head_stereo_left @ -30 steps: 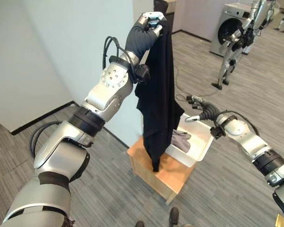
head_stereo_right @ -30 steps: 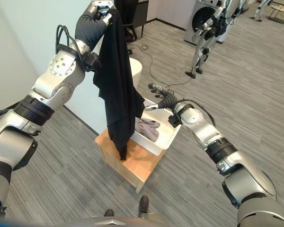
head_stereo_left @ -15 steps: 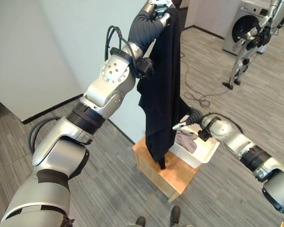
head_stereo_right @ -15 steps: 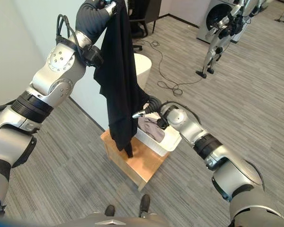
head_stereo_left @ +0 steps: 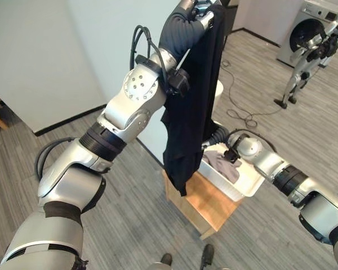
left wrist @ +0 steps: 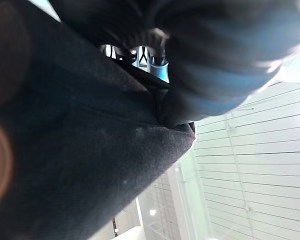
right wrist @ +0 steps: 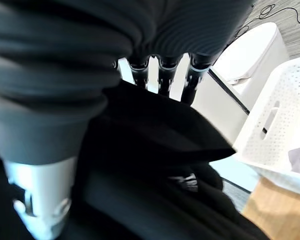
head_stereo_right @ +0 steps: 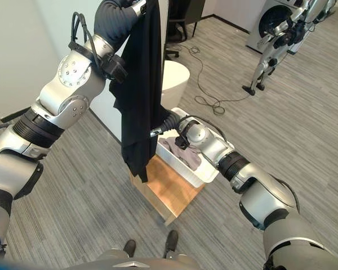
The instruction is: Pick up bed clothes into laundry basket.
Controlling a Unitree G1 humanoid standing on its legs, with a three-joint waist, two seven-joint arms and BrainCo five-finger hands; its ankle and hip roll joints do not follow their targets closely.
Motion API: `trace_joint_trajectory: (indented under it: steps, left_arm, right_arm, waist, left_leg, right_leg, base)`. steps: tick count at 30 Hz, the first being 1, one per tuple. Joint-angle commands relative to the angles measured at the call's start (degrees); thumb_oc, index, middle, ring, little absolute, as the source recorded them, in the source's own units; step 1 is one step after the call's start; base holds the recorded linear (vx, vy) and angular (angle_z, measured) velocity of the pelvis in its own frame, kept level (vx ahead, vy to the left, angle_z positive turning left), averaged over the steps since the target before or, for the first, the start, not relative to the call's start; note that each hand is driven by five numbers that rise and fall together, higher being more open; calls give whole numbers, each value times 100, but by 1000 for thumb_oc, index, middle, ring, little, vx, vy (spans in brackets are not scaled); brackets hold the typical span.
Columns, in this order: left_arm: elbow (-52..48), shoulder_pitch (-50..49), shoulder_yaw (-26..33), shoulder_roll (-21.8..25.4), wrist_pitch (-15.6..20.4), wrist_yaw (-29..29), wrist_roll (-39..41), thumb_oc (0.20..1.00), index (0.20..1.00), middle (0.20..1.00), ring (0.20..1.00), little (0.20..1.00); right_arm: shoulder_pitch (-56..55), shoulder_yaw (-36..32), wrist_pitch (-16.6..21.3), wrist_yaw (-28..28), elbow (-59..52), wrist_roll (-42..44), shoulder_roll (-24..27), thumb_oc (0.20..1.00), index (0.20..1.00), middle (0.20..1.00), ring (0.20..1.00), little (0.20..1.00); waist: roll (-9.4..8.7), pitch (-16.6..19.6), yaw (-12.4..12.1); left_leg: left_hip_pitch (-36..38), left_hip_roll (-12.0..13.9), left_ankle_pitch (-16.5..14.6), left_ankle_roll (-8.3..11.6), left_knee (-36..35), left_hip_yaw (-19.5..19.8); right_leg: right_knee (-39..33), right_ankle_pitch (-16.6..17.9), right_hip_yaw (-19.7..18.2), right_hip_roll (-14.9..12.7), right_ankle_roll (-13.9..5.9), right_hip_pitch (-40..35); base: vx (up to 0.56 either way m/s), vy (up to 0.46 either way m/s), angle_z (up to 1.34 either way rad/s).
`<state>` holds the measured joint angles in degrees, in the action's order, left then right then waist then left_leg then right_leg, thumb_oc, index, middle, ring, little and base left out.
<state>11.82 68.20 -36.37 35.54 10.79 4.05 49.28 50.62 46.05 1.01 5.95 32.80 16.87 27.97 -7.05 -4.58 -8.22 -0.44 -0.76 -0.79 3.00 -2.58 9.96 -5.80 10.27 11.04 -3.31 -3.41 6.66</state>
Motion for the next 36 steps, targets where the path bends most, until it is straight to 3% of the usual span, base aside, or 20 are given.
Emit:
trace_joint_trajectory:
  steps: [1, 20, 28, 36]
  left_arm:
    - [181, 1133, -149, -123, 515, 88, 214, 200, 200, 200, 200, 200]
    - [-3, 931, 57, -72, 585, 235, 204, 200, 200, 200, 200, 200]
    - [321, 938, 55, -206, 520, 324, 90, 200, 200, 200, 200, 200]
    - [359, 975, 31, -254, 516, 314, 52, 200, 200, 200, 200, 200]
  right_arm:
    - [622, -51, 108, -250, 82, -150, 172, 200, 200, 200, 200, 200]
    - [384, -392, 213, -460, -159, 51, -165, 200, 200, 200, 200, 200]
    - [376, -733, 255, -756, -67, 38, -66, 200, 200, 200, 200, 200]
    - [290, -774, 237, -700, -1, 105, -4, 200, 200, 200, 200, 200]
  waist:
    - [135, -19, -208]
    - [192, -22, -323]
    - [213, 25, -228]
    - [227, 58, -185]
  left_leg:
    - [-272, -40, 254, -73, -242, -88]
    - [-326, -74, 254, -118, -242, -78]
    - [-259, -73, 219, -128, -242, -128]
    - [-220, -71, 212, -123, -242, -152]
  right_leg:
    - [80, -744, 298, -139, -481, -572]
    - [80, -712, 298, -149, -493, -499]
    - [80, -722, 266, -159, -490, -546]
    - [80, -729, 246, -158, -488, -563]
  base:
    - [5, 9, 9]
    - [0, 7, 2]
    - [0, 0, 0]
    - [-3, 2, -4]
